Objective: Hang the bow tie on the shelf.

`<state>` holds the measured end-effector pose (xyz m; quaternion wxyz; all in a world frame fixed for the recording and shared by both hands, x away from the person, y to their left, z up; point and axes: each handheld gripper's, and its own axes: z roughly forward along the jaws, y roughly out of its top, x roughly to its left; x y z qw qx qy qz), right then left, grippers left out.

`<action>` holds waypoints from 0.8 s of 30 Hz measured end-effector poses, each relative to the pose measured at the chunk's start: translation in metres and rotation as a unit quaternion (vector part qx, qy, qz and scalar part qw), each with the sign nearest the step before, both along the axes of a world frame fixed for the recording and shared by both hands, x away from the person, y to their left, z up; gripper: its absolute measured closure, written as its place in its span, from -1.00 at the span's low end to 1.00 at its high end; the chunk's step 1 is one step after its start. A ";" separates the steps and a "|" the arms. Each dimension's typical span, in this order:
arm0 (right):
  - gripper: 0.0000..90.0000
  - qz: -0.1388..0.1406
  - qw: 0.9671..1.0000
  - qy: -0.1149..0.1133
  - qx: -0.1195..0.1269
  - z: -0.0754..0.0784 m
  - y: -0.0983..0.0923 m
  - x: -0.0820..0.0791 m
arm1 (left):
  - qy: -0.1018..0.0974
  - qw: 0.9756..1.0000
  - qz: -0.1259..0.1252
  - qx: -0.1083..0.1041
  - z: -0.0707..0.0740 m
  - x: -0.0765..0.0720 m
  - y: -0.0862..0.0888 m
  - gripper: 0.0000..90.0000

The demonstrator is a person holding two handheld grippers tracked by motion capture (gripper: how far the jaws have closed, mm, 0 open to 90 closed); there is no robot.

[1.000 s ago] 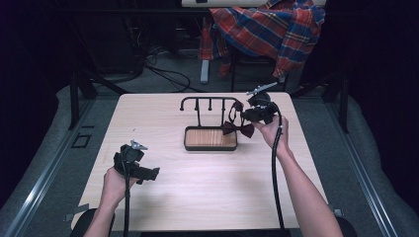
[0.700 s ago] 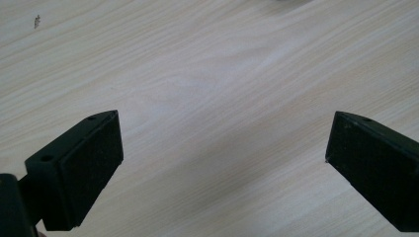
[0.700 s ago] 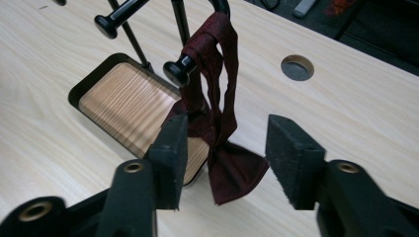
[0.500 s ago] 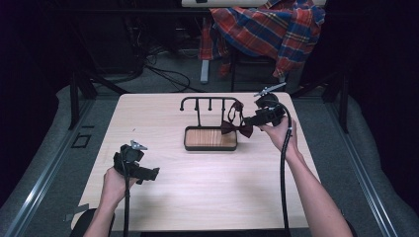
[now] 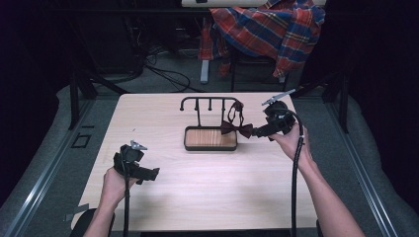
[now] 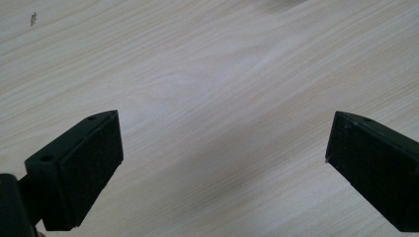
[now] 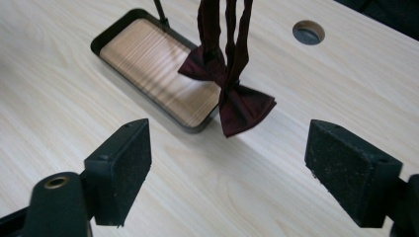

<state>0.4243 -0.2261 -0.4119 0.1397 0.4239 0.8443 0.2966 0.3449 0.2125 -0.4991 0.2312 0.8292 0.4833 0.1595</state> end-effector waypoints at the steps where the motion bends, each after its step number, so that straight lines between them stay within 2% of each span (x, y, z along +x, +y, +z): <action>1: -0.65 0.002 1.000 0.002 -0.002 -0.001 -0.001 -0.003 | 0.000 1.000 0.000 0.000 0.000 0.000 0.000 -0.97; 7: -0.69 0.011 1.000 0.011 -0.014 -0.007 -0.005 -0.015 | 0.001 1.000 0.002 -0.001 0.000 0.000 0.000 -0.97; 9: -0.72 0.013 0.999 0.016 -0.024 -0.014 -0.006 -0.022 | 0.001 1.000 0.004 -0.001 -0.001 0.000 0.001 -0.97; 16: -0.74 0.019 0.999 0.028 -0.022 -0.032 -0.012 -0.038 | 0.001 1.000 0.005 0.000 -0.001 0.000 0.000 -0.97; 24: -0.74 0.020 0.998 0.048 -0.037 -0.052 -0.022 -0.054 | -0.006 1.000 0.005 0.005 0.000 -0.001 0.000 -0.97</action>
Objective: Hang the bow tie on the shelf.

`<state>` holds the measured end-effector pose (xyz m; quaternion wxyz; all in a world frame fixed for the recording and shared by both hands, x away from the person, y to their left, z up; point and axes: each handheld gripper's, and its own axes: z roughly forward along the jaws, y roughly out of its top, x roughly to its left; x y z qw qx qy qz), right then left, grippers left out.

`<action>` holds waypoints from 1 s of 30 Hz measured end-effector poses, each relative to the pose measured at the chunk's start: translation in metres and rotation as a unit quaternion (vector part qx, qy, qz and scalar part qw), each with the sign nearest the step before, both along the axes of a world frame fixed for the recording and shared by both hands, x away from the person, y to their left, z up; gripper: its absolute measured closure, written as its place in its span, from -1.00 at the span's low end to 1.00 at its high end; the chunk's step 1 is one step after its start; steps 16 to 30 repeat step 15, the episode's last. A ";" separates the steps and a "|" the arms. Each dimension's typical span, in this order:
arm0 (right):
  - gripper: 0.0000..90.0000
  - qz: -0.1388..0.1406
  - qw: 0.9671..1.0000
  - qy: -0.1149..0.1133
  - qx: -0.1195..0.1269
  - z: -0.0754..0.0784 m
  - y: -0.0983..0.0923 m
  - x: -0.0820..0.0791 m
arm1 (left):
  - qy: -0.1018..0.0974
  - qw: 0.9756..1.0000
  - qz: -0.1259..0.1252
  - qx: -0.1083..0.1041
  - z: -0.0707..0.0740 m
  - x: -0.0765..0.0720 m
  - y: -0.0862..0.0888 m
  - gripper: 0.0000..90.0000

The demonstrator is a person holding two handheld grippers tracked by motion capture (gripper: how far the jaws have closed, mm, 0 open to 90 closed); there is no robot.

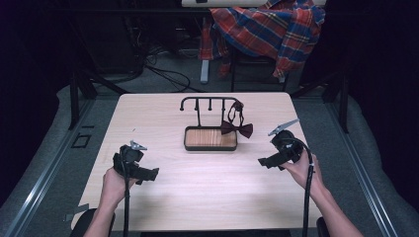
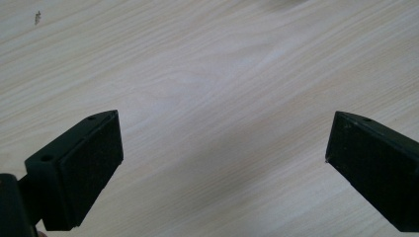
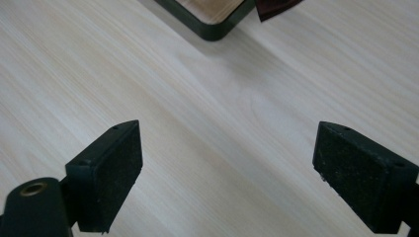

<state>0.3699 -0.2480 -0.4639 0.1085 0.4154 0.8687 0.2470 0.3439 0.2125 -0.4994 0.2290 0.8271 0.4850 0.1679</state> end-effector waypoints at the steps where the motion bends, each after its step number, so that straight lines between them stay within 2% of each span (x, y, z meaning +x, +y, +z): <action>1: -0.74 -0.001 1.000 0.004 0.004 -0.003 -0.002 -0.003 | 0.000 1.000 -0.002 0.000 0.000 0.000 0.000 -0.97; 6: -0.77 -0.002 1.000 0.024 0.002 -0.014 -0.009 -0.008 | -0.001 1.000 -0.004 0.001 0.000 0.000 -0.002 -0.97; 8: -0.77 -0.007 1.000 0.023 0.007 -0.014 -0.010 -0.007 | -0.002 1.000 -0.005 0.002 0.001 0.000 -0.002 -0.97; 11: -0.77 -0.009 1.000 0.018 -0.002 -0.016 -0.010 -0.006 | -0.002 1.000 -0.003 0.001 0.000 0.001 -0.002 -0.97; 15: -0.77 -0.005 0.999 0.032 -0.027 -0.025 -0.009 -0.003 | -0.002 1.000 -0.002 0.001 0.000 0.001 -0.002 -0.97; 30: -0.77 -0.005 0.999 0.032 -0.027 -0.025 -0.009 -0.003 | -0.002 1.000 -0.002 0.001 0.000 0.001 -0.002 -0.97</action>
